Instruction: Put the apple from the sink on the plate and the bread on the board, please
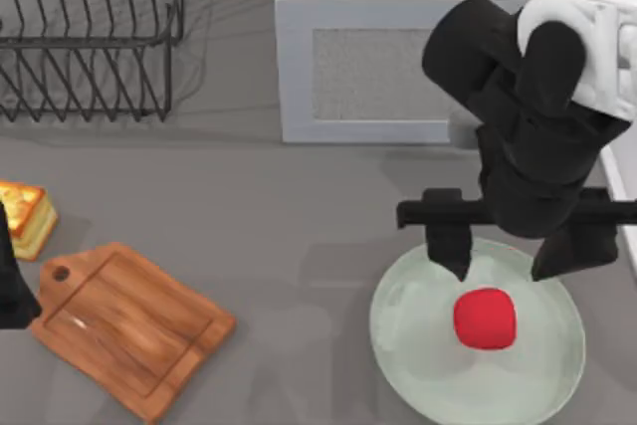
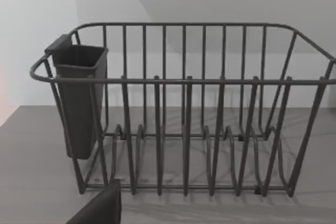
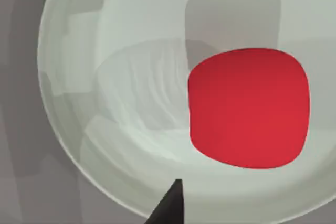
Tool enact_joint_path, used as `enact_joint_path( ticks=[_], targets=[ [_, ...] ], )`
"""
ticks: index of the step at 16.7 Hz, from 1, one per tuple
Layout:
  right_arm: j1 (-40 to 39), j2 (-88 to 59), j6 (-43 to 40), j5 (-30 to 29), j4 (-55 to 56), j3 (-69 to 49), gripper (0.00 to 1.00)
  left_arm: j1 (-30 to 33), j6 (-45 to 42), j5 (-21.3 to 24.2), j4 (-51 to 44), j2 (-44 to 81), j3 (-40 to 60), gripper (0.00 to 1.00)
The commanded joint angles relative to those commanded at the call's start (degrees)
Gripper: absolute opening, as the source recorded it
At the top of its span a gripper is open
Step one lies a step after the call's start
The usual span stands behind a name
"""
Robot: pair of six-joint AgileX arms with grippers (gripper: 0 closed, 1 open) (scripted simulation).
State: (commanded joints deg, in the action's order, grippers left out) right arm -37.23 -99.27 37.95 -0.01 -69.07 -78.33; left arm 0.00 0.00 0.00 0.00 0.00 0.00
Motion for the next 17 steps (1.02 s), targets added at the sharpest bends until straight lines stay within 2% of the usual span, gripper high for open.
enact_joint_path(
  ticks=[2, 3, 13, 17],
  targets=[
    [0.0, 0.0, 0.0, 0.0, 0.0, 0.0, 0.98, 0.0, 0.0, 0.0, 0.0, 0.0, 0.0, 1.00],
    [0.0, 0.0, 0.0, 0.0, 0.0, 0.0, 1.00, 0.0, 0.0, 0.0, 0.0, 0.0, 0.0, 1.00],
    [0.3, 0.5, -0.3, 0.0, 0.5, 0.5, 1.00, 0.0, 0.0, 0.0, 0.0, 0.0, 0.0, 1.00],
    [3.6, 8.1, -3.6, 0.0, 6.5, 7.2, 1.00, 0.0, 0.0, 0.0, 0.0, 0.0, 0.0, 1.00]
  ],
)
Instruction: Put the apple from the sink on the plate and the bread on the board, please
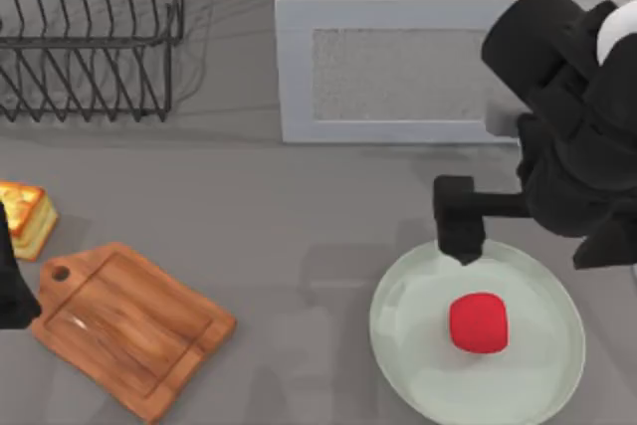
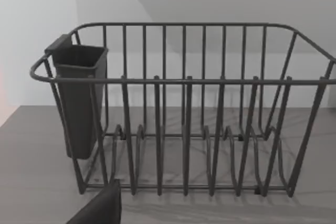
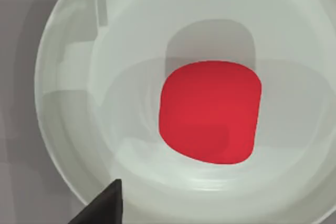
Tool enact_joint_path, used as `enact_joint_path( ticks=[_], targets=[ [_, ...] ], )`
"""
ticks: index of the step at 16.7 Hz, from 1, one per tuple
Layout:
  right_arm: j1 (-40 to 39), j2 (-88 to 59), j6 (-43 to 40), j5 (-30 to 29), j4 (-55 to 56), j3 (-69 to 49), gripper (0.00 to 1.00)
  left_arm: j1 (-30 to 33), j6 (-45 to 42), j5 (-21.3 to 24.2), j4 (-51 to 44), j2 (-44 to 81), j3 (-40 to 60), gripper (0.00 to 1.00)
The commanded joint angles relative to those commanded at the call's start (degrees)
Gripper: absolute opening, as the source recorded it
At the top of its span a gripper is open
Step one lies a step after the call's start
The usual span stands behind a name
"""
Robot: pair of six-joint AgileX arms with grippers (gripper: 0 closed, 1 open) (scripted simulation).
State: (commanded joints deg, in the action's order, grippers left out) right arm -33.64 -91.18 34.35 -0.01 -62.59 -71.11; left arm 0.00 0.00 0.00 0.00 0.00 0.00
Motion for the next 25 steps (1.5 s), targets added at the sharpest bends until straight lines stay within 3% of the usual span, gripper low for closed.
enact_joint_path(
  ticks=[15, 19, 25],
  targets=[
    [27.8, 79.7, -28.4, 0.0, 52.1, 60.1, 1.00, 0.0, 0.0, 0.0, 0.0, 0.0, 0.0, 1.00],
    [32.9, 89.8, -33.6, 0.0, 61.3, 69.8, 1.00, 0.0, 0.0, 0.0, 0.0, 0.0, 0.0, 1.00],
    [33.6, 91.2, -34.4, 0.0, 62.6, 71.1, 1.00, 0.0, 0.0, 0.0, 0.0, 0.0, 0.0, 1.00]
  ],
)
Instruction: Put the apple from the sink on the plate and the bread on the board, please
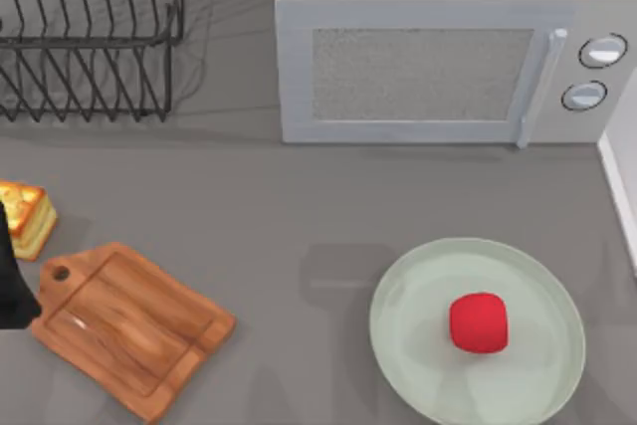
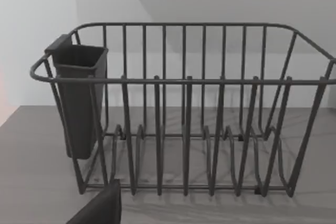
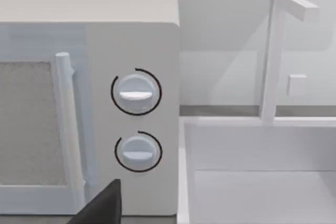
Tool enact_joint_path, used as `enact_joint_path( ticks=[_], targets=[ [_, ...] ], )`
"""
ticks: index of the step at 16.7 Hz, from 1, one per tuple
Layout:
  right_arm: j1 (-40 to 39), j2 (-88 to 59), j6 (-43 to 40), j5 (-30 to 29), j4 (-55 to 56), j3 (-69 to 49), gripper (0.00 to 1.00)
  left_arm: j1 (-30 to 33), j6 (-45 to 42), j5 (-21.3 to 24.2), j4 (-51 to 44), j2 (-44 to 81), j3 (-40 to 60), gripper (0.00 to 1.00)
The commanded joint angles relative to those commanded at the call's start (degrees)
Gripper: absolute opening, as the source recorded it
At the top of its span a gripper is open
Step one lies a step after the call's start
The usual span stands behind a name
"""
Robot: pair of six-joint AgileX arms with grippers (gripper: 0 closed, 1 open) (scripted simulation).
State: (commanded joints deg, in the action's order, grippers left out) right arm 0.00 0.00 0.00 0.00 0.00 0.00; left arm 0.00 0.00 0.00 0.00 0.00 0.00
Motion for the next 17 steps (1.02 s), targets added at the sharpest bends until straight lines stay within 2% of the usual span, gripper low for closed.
enact_joint_path(
  ticks=[3, 7, 10, 17],
  targets=[
    [0.0, 0.0, 0.0, 0.0, 0.0, 0.0, 1.00, 0.0, -0.4, 0.1, -1.2, 1.8, 1.7, 1.00],
    [0.0, 0.0, 0.0, 0.0, 0.0, 0.0, 1.00, -0.4, -2.4, 0.2, -8.0, 12.6, 11.5, 1.00],
    [0.0, 0.0, 0.0, 0.0, 0.0, 0.0, 1.00, -1.0, -4.8, 0.1, -15.8, 27.1, 22.3, 1.00],
    [0.0, 0.0, 0.0, 0.0, 0.0, 0.0, 1.00, -2.4, -11.4, -0.1, -38.0, 69.9, 50.5, 1.00]
  ],
)
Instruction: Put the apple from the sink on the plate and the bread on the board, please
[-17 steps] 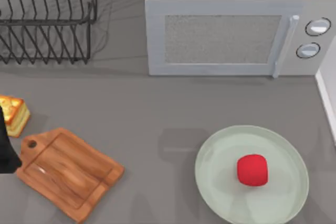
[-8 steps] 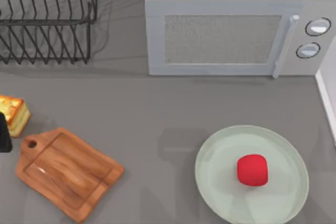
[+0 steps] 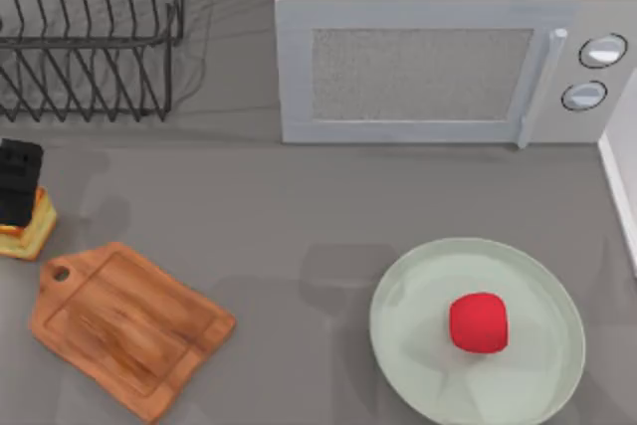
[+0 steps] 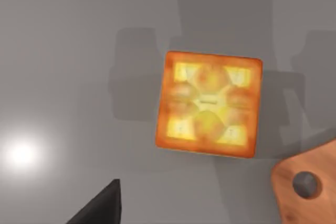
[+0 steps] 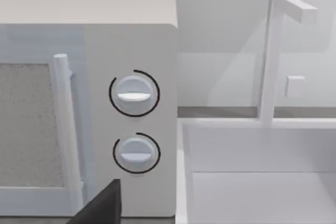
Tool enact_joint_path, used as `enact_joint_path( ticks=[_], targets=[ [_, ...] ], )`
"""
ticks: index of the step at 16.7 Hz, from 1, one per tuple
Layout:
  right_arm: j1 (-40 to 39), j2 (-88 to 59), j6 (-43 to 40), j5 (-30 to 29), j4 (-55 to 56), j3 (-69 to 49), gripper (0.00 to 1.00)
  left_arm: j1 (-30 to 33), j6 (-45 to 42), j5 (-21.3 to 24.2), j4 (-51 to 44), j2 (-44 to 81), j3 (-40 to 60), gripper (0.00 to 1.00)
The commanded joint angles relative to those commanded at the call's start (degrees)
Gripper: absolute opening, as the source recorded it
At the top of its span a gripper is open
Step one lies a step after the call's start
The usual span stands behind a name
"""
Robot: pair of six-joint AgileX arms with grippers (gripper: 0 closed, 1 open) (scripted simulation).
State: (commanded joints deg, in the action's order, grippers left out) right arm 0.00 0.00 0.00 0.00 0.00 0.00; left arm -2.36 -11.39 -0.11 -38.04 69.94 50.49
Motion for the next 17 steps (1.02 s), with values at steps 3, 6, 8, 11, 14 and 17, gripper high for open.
enact_joint_path(
  ticks=[3, 6, 8, 11, 14, 17],
  targets=[
    [0.0, 0.0, 0.0, 0.0, 0.0, 0.0, 1.00, -0.5, -2.6, 0.0, -8.5, 15.0, 11.2, 1.00],
    [0.0, 0.0, 0.0, 0.0, 0.0, 0.0, 1.00, -0.9, -4.6, 0.0, -15.4, 28.0, 20.8, 1.00],
    [0.0, 0.0, 0.0, 0.0, 0.0, 0.0, 1.00, -1.1, -5.7, 0.1, -18.8, 34.5, 25.9, 1.00],
    [0.0, 0.0, 0.0, 0.0, 0.0, 0.0, 1.00, -1.3, -6.7, 0.1, -22.0, 40.4, 30.8, 1.00],
    [0.0, 0.0, 0.0, 0.0, 0.0, 0.0, 1.00, -1.4, -7.0, 0.1, -22.7, 41.7, 31.9, 1.00],
    [0.0, 0.0, 0.0, 0.0, 0.0, 0.0, 1.00, -1.1, -6.9, 0.1, -22.6, 41.6, 31.7, 1.00]
  ],
)
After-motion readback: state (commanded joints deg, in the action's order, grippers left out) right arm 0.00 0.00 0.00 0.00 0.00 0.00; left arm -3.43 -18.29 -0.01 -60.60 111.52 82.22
